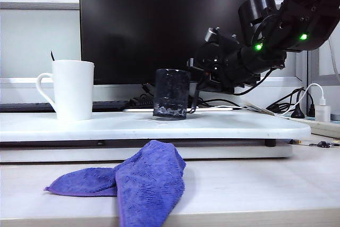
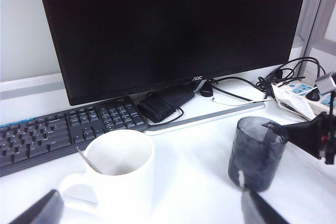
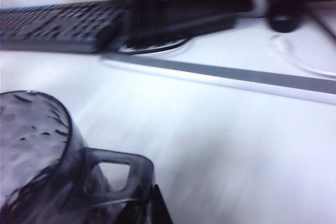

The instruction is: Carefully pick up the black cup and pour some water from the black cup into the white cup.

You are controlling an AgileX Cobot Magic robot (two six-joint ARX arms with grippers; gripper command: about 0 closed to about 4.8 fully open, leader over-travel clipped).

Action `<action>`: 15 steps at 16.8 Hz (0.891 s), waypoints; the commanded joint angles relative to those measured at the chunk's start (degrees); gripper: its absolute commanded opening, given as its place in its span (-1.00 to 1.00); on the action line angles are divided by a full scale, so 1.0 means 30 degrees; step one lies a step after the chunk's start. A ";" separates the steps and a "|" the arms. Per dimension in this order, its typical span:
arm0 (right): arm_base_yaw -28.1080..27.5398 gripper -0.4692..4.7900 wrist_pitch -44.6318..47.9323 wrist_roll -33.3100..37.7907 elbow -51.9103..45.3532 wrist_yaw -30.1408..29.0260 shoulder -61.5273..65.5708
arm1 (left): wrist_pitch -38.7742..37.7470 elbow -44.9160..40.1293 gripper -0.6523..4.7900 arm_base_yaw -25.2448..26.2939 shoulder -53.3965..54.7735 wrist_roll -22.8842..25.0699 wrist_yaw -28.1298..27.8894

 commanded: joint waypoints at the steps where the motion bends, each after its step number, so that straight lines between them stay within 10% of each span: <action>1: 0.0029 -0.85 -0.0750 -0.0510 -0.0022 -0.0648 0.0000 | 0.0175 0.0022 1.00 -0.0015 -0.0044 0.0321 -0.0007; 8: 0.0036 -0.79 -0.0459 -0.2127 0.0066 -0.0430 -0.0503 | 0.0168 0.0022 1.00 -0.0015 -0.0044 0.0321 0.0007; 15: 0.0036 0.04 -0.0466 -0.2149 0.0066 -0.0423 -0.0568 | 0.0175 0.0022 1.00 -0.0015 -0.0044 0.0321 0.0000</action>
